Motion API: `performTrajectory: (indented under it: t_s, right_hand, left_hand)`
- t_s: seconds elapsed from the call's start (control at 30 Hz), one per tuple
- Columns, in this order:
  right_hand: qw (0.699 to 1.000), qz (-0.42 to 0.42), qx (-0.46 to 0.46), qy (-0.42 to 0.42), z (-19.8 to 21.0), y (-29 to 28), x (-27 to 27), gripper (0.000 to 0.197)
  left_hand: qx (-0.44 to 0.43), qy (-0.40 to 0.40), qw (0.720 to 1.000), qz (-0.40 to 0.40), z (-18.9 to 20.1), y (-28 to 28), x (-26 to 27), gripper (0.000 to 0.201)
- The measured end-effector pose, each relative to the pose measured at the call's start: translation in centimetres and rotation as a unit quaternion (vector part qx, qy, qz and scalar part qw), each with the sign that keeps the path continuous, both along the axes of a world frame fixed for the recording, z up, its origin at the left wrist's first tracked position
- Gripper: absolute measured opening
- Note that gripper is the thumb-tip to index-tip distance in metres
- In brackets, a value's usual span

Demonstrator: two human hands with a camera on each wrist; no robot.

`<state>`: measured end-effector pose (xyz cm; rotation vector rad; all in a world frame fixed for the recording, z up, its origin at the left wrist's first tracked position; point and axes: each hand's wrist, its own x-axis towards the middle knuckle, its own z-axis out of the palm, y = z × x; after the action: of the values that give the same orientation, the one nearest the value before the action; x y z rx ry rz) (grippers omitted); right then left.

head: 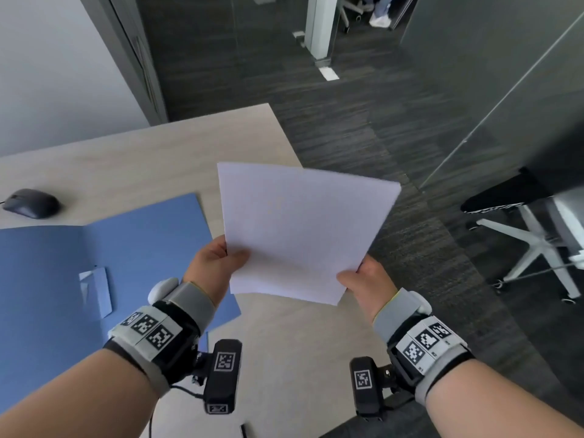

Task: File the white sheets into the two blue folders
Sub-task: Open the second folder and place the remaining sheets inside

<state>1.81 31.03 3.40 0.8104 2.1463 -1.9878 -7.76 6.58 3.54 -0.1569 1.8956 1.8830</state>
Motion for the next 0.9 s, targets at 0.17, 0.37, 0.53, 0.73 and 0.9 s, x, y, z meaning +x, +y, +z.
performTrajectory:
  t_s: [0.17,0.37,0.53,0.73,0.9]
  right_hand:
    - [0.999,-0.001,-0.004,-0.035,-0.8,-1.1,1.0,0.024]
    - [0.998,-0.032,0.012,-0.045,-0.9,-2.2,1.2,0.025]
    - [0.996,-0.031,0.041,-0.070,-0.8,-3.5,0.6,0.010]
    - [0.997,0.060,0.003,-0.054,0.7,-8.3,-1.8,0.021]
    - [0.988,0.134,0.001,-0.079,-0.8,-13.2,-4.1,0.024]
  left_hand:
    - [-0.067,0.022,0.997,-0.023,0.4,-0.1,2.2,0.023]
    - [-0.142,0.029,0.988,-0.059,0.2,-0.9,3.2,0.013]
    - [-0.159,0.010,0.985,-0.066,0.0,-2.6,3.4,0.019]
    - [-0.140,-0.068,0.987,0.027,0.3,-7.5,3.0,0.010]
    - [-0.192,-0.133,0.970,0.066,-1.6,-13.3,3.0,0.028]
